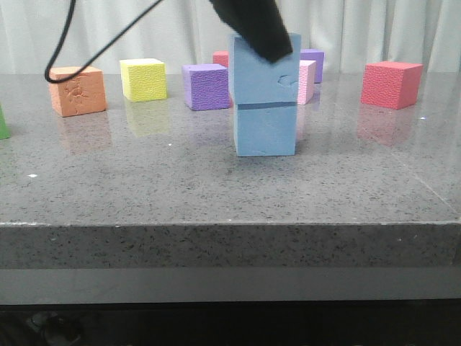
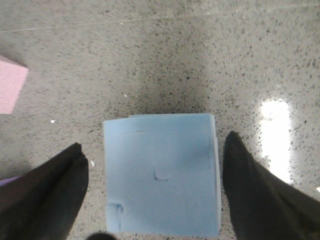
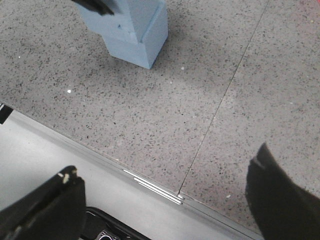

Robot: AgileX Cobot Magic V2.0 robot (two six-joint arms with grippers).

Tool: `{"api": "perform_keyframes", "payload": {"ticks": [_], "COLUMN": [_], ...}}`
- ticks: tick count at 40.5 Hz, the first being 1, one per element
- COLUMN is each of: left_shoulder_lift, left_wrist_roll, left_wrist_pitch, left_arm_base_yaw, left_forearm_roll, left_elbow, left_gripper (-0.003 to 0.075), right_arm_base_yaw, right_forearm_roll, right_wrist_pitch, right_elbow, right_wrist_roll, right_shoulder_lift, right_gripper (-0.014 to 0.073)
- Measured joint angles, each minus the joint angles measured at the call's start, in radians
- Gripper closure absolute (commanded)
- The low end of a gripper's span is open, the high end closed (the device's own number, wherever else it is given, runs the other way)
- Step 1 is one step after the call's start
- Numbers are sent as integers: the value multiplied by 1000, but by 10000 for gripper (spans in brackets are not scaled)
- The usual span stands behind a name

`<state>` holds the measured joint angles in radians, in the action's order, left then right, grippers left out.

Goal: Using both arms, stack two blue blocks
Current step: 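Lower the held cube onto the centre light-blue cube with the left gripper, then open the left gripper and lift it away from the stack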

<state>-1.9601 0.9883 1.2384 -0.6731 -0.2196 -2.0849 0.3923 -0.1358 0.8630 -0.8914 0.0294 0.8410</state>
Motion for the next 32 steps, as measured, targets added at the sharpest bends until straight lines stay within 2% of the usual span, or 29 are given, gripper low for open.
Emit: {"api": "perform_keyframes", "payload": {"ticks": [8,17,24,32], "left_shoulder_lift": [77,178,257,397], "left_wrist_roll": [-172,-538,-762,-869], "left_wrist_pitch": [2,11,25,25], "left_arm_base_yaw": [0,0,0,0], "left_forearm_roll": [2,17,47,88], "left_elbow": [0,-12,-12,124], "left_gripper": [183,183,184,184], "right_arm_base_yaw": [0,0,0,0], "right_forearm_roll": [0,0,0,0], "right_wrist_pitch": [0,0,0,-12], "right_elbow": [0,0,0,0], "right_wrist_roll": [0,0,0,0], "right_shoulder_lift": [0,0,0,0], "right_gripper": [-59,-59,-59,-59]}}
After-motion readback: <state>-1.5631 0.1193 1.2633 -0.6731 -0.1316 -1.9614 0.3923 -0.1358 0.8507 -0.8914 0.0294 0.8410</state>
